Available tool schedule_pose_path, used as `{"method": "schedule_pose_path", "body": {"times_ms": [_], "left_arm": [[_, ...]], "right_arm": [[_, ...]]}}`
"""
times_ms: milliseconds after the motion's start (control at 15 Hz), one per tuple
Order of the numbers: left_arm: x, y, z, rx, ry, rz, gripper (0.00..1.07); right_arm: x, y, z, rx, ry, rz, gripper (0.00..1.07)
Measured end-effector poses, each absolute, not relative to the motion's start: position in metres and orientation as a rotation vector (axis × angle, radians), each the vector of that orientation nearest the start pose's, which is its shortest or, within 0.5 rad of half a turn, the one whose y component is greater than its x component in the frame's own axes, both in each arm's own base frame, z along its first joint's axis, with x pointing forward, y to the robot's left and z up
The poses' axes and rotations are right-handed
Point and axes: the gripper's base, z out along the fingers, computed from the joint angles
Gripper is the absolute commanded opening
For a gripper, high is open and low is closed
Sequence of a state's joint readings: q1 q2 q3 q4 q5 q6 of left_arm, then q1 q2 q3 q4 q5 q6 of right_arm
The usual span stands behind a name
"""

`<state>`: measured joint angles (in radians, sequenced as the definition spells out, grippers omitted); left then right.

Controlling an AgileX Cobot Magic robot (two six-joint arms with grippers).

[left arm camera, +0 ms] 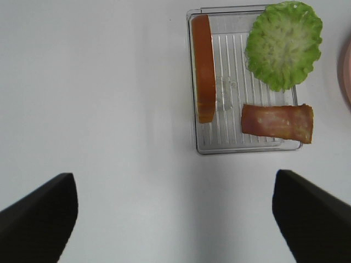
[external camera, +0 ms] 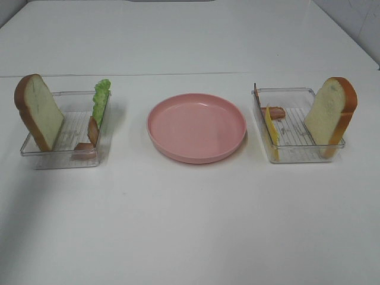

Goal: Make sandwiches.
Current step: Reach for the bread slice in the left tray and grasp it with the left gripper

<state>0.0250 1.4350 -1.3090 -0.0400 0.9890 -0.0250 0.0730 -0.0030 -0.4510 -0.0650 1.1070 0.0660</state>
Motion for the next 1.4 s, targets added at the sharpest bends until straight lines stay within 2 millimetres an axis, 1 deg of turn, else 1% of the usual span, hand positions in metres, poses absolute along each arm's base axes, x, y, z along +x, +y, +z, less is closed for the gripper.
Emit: {"method": "schedule_pose_path", "body": {"times_ms": [67,200,267,333,467,533,600,667,800,933,1067,1133,1200,1333,1400], "left_arm": [[0.321,0.005,0.328,-0.084,2.641,-0.052,0.88],[0.351,0.005,0.304,-0.089,2.703,-0.056,0.88],[0.356,0.005,0.301,-0.091,2.709,-0.06,0.88],[0.375,0.005,0.285,-0.1,2.724,-0.074,0.88],[0.397,0.004,0.262,-0.101,2.748,-0.104,0.88],[0.402,0.003,0.256,-0.103,2.752,-0.118,0.88],[0.419,0.001,0.237,-0.126,2.752,-0.167,0.88],[0.422,0.0,0.233,-0.131,2.751,-0.174,0.88],[0.434,-0.001,0.208,-0.156,2.782,-0.202,0.88],[0.438,-0.001,0.198,-0.169,2.789,-0.215,0.87],[0.439,-0.002,0.193,-0.175,2.792,-0.22,0.78],[0.441,-0.002,0.193,-0.205,2.777,-0.224,0.46],[0.441,-0.002,0.193,-0.208,2.776,-0.224,0.38],[0.443,-0.002,0.194,-0.224,2.756,-0.235,0.05],[0.444,-0.002,0.195,-0.243,2.739,-0.249,0.0]], "right_arm": [[-0.002,-0.005,0.26,-0.004,2.135,0.003,0.99],[-0.002,-0.005,0.26,-0.004,2.135,0.003,0.99],[-0.002,-0.005,0.26,-0.004,2.135,0.003,0.99],[-0.002,-0.005,0.26,-0.004,2.135,0.003,0.99],[-0.002,-0.005,0.26,-0.004,2.135,0.003,0.99],[-0.002,-0.005,0.26,-0.004,2.135,0.003,0.99],[-0.002,-0.005,0.26,-0.004,2.135,0.003,0.99],[-0.002,-0.005,0.26,-0.004,2.135,0.003,0.99],[-0.002,-0.005,0.26,-0.004,2.135,0.003,0.99],[-0.002,-0.005,0.26,-0.004,2.135,0.003,0.99],[-0.002,-0.005,0.26,-0.004,2.135,0.003,0.99],[-0.002,-0.005,0.26,-0.004,2.135,0.003,0.99],[-0.002,-0.005,0.26,-0.004,2.135,0.003,0.99],[-0.002,-0.005,0.26,-0.004,2.135,0.003,0.99],[-0.002,-0.005,0.26,-0.004,2.135,0.003,0.99]]}}
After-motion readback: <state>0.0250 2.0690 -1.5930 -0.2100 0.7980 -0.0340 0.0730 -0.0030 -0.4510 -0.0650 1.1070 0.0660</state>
